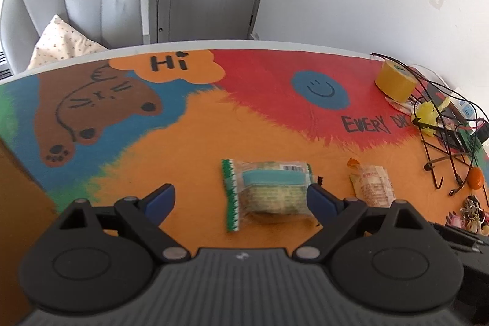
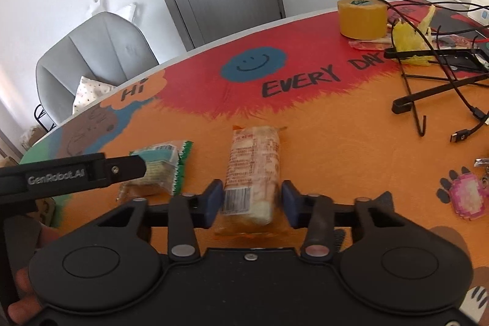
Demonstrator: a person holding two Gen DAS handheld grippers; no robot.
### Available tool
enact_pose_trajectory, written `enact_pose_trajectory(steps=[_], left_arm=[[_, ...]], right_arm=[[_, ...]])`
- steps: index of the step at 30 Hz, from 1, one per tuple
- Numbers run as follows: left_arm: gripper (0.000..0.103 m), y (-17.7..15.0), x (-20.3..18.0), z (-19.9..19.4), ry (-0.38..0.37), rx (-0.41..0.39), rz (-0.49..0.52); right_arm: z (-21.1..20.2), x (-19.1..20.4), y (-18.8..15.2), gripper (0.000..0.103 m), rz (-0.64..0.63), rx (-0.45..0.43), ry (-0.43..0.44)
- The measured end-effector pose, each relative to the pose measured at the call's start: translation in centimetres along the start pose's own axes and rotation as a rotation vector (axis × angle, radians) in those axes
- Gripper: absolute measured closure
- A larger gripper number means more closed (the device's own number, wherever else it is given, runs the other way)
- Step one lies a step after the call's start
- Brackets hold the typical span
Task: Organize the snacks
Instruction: 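Grasp the long bread bar with the right tool while the left tool grasps the green-edged cake pack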
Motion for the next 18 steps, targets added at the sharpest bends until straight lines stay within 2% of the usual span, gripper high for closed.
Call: enact_pose_trajectory(steps=[6, 9, 16, 18], left_arm=[[0.011, 0.2, -1.6, 1.8, -0.014, 0.006, 0.025], [0.011, 0.0, -2.2, 2.3, 0.007, 0.007, 0.035], [0.011, -0.7, -3.5, 3.0, 0.064, -0.039, 0.140], [0.016, -1.0, -3.6, 3.0, 0.081, -0.053, 0.166]], right_arm=[[-0.4, -1.0, 0.0, 0.066, 0.009, -0.010, -0.030], [-0.5, -1.3, 0.0, 0.066, 0.006, -0.020, -0.058], [-0.4, -0.8, -0.2, 0.063, -0.034, -0.032, -0.100], [-0.2, -0.5, -0.4, 0.064, -0.067, -0.039, -0.122]])
Point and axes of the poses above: each gripper's, at about its wrist camera, not at the fingertips, and z roughly the way its jaws point, x to its left, y to its top, the point moved 3 cm from there along z, roughly the way its jaws point, and after that the axes turned 8 degrees about z, right-handed, at the moved point
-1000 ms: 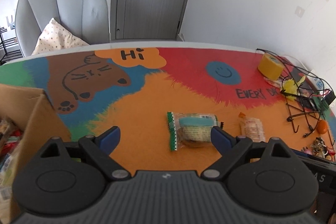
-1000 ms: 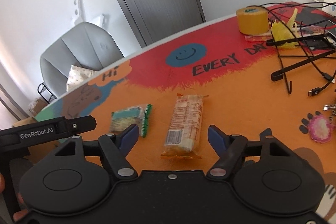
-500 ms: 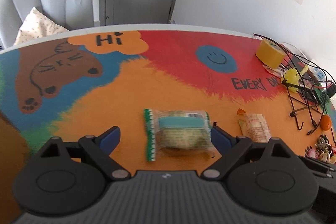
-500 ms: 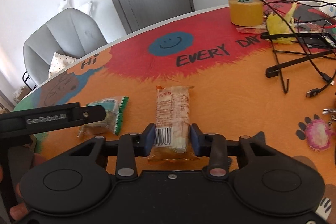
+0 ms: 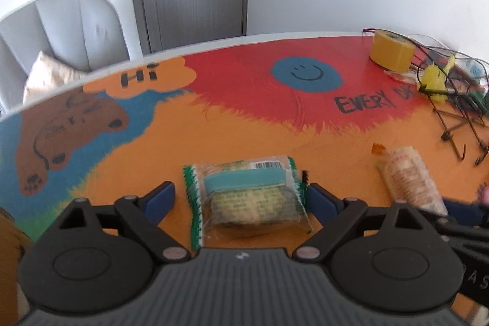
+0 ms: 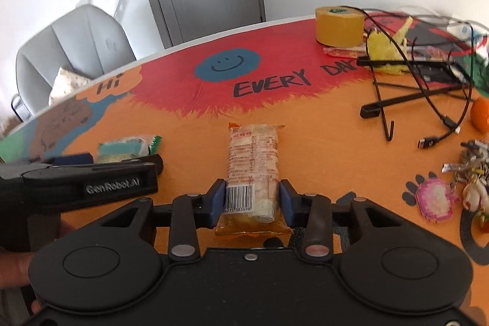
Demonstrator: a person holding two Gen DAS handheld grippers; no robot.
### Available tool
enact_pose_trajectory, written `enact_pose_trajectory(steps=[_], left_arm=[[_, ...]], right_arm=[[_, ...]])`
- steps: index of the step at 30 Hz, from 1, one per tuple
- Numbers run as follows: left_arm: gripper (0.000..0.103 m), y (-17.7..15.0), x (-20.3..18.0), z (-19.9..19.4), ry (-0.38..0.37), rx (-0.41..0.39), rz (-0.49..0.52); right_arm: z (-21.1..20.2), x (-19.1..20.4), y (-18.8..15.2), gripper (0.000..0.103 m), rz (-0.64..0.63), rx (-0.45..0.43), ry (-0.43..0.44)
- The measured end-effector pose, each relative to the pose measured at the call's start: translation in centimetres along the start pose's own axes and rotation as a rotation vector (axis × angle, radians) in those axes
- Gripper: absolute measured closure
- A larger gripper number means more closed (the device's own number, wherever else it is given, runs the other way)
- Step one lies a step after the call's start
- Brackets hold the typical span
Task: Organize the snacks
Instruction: 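Grasp the long bread bar with the right tool while the left tool grasps the green-edged cake pack, then carry the cake pack with the left tool while the right tool carries the bread bar to the box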
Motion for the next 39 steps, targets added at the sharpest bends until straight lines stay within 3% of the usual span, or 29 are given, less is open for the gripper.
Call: enact_pose_trajectory(steps=[1, 3, 5, 16, 39], left_arm=[[0.021, 0.0, 0.2, -0.2, 0.007, 0.001, -0.006], [0.044, 0.2, 0.6, -0.6, 0.014, 0.009, -0.013], [0.047, 0.2, 0.9, -0.9, -0.003, 0.020, -0.018], [0.048, -1.6, 2.4, -5.4, -0.041, -0.018, -0.041], [0.048, -2.7, 5.9, -16.8, -0.038, -0.161, -0.086]], right_arm=[[0.0, 0.1, 0.0, 0.065, -0.010, -0.003, -0.011], [0.0, 0.2, -0.1, 0.066, -0.011, -0.003, -0.016], [-0.2, 0.3, -0.1, 0.066, -0.001, 0.006, -0.001], [-2.8, 2.1, -1.2, 0.066, 0.004, -0.011, 0.056], [-11.1, 5.9, -1.6, 0.066, -0.023, -0.154, 0.148]])
Point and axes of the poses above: each gripper's, at about its wrist camera, not at the fingertips, and z roughly the way its jaws point, x to its left, y to its top, the point moved 3 cm from there along z, roughly the way its jaws point, and after that the axes turned 8 degrees about z, right-handed, at the moved point
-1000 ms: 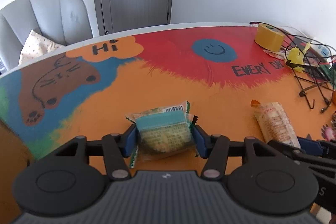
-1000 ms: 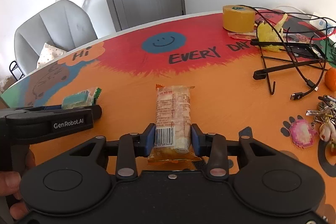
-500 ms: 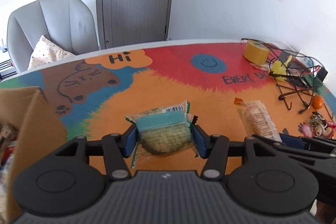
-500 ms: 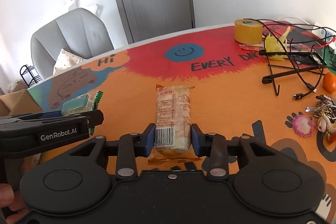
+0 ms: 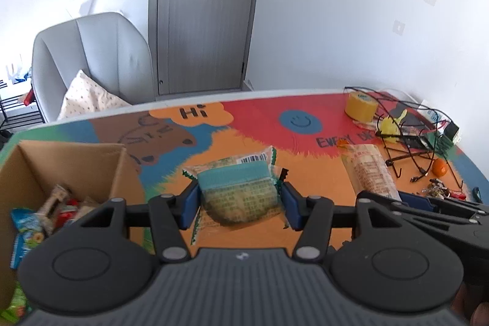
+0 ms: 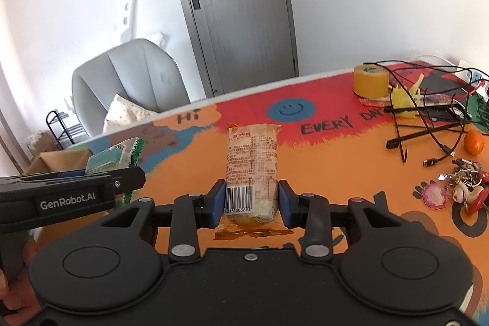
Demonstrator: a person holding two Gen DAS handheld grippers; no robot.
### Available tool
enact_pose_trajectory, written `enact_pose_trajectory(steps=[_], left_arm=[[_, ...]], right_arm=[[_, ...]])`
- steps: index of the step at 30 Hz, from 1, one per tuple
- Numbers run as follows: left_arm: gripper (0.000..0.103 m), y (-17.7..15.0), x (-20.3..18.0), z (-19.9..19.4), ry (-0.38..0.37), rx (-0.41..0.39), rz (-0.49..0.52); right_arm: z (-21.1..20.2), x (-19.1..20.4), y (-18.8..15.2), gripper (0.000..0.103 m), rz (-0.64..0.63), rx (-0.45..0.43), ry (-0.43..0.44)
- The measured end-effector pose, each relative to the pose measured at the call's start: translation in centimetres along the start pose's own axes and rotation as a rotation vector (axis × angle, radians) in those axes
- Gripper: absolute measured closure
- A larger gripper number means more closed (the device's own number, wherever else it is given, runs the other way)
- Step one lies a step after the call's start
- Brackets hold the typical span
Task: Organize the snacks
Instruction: 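Carry the cake pack with the left tool while the right tool carries the bread bar to the box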
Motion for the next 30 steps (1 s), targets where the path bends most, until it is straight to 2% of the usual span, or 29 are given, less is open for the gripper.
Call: enact_pose_trajectory(steps=[8, 19, 30], left_arm=[[0.048, 0.3, 1.6, -3.3, 0.028, -0.039, -0.004], [0.048, 0.7, 5.0, -6.9, 0.080, -0.081, -0.037], [0.048, -0.1, 10.0, -10.2, 0.180, -0.098, -0.091]], right_arm=[[-1.9, 2.2, 0.5, 0.066, 0.002, -0.027, 0.089], [-2.4, 5.9, 1.0, 0.066, -0.040, -0.039, 0.172], [-2.2, 11.4, 0.8, 0.066, -0.104, -0.028, 0.292]])
Point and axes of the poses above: each gripper's, at about its wrist camera, not at the fingertips, and z roughly the way its jaws point, x to its left, y to its top, the point moved 3 cm from there along z, roughly the way its jaws point, and after that the axes turned 8 degrees about z, right-handed, at the moved point
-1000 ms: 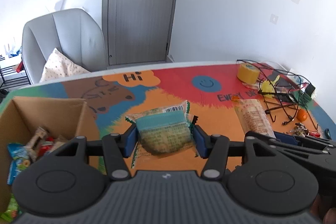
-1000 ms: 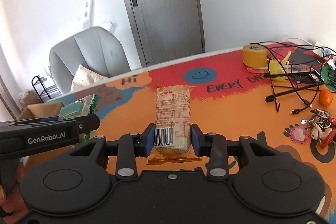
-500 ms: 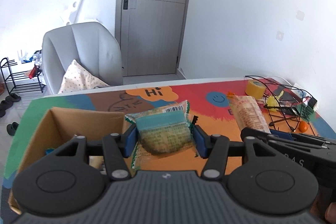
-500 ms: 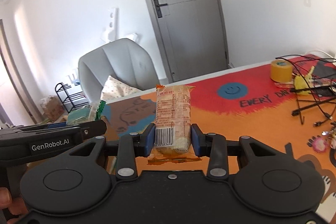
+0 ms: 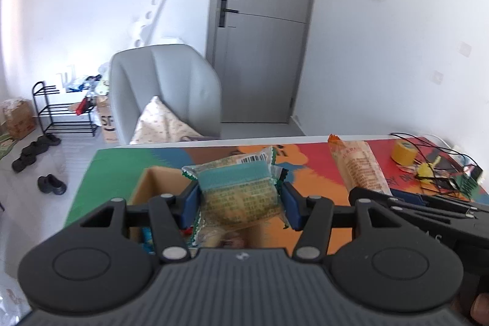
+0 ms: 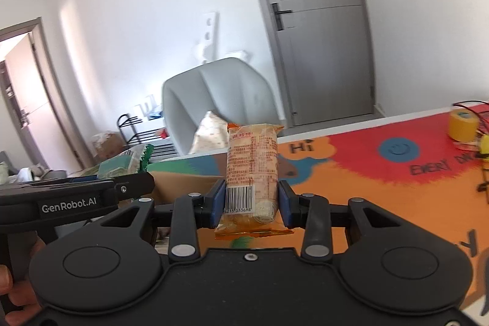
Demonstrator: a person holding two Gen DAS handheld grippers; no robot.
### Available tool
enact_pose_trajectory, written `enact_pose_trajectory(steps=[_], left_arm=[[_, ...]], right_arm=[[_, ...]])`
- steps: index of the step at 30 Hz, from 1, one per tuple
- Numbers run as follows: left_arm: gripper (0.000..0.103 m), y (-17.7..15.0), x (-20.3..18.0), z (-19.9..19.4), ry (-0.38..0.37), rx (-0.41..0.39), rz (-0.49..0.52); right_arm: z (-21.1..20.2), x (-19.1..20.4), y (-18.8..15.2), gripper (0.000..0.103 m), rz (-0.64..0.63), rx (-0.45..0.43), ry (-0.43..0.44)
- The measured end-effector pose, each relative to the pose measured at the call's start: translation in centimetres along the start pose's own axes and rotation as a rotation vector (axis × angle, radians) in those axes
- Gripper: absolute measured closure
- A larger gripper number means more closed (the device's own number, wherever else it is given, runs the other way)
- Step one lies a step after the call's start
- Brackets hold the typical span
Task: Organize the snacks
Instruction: 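Carry the cake pack with the left tool while the right tool carries the bread bar to the box, then open the left tool over the box while the right tool releases the bread bar inside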
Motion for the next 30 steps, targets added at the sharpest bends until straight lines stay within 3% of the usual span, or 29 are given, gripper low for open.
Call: enact_pose_trajectory(steps=[13, 17, 21, 27, 30], left_arm=[[0.046, -3.4, 4.9, -0.3, 0.061, 0.083, -0.061], [0.037, -4.2, 6.0, 0.0, 0.061, 0.115, -0.054], [0.028, -4.0, 6.9, -0.8, 0.070, 0.081, -0.069], [0.026, -4.1, 7.8, -1.3, 0.074, 0.071, -0.094], [0.025, -4.5, 8.2, -1.4, 0.077, 0.075, -0.110]], right_arm=[[2.5, 4.4, -1.9, 0.066, -0.026, 0.082, 0.092], [2.6, 5.5, -2.5, 0.066, -0.036, 0.099, 0.098], [2.3, 6.1, -2.8, 0.066, -0.037, 0.106, 0.102], [2.4, 6.7, -3.1, 0.065, -0.033, 0.118, 0.118], [2.3, 7.0, -3.5, 0.060, -0.037, 0.141, 0.135]])
Point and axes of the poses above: each gripper's, at about its wrist camera, not at the fingertips, and z roughly the way its jaws point, x to its left, y to its top, the point moved 3 cm from there along z, roughly the way its jaws point, and after that the axes turned 8 degrees about z, right-handed, at the moved point
